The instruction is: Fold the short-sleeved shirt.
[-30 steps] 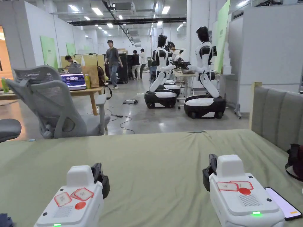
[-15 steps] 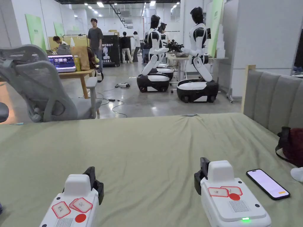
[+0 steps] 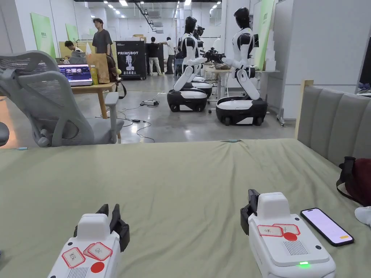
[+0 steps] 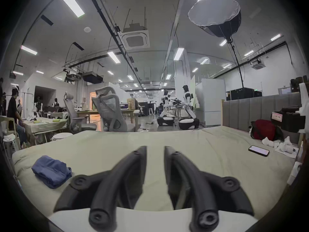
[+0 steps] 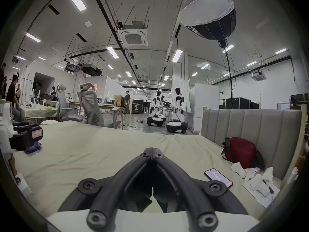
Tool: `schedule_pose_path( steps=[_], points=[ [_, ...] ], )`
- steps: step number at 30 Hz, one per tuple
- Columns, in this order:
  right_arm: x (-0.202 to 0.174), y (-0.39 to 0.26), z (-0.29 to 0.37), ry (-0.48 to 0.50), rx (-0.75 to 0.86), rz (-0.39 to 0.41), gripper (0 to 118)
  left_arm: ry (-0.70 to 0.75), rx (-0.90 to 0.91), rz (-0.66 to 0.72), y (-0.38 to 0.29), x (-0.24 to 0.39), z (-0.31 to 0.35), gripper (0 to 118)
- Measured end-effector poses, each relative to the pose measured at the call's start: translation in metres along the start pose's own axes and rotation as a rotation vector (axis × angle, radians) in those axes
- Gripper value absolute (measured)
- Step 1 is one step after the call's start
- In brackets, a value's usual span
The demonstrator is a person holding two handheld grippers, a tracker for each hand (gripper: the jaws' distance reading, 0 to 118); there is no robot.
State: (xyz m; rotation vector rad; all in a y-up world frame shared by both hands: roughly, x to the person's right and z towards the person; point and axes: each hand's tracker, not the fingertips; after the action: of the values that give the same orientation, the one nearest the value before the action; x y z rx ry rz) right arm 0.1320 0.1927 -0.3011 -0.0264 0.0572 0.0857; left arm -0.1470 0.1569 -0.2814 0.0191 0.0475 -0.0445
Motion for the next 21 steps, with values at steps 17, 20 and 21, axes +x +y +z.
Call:
schedule_pose_path(
  steps=[17,20,21],
  points=[
    [0.01,-0.011,-0.003,-0.023,-0.002,-0.013,118,0.003,0.012,0.008,0.002,0.008,-0.004,118],
    [0.011,-0.01,-0.004,-0.024,-0.007,-0.021,118,0.005,0.003,0.005,0.001,0.008,-0.006,118],
    [0.011,-0.01,-0.004,-0.028,-0.009,-0.023,118,0.005,0.002,0.0,0.001,0.009,-0.006,118]
  ],
)
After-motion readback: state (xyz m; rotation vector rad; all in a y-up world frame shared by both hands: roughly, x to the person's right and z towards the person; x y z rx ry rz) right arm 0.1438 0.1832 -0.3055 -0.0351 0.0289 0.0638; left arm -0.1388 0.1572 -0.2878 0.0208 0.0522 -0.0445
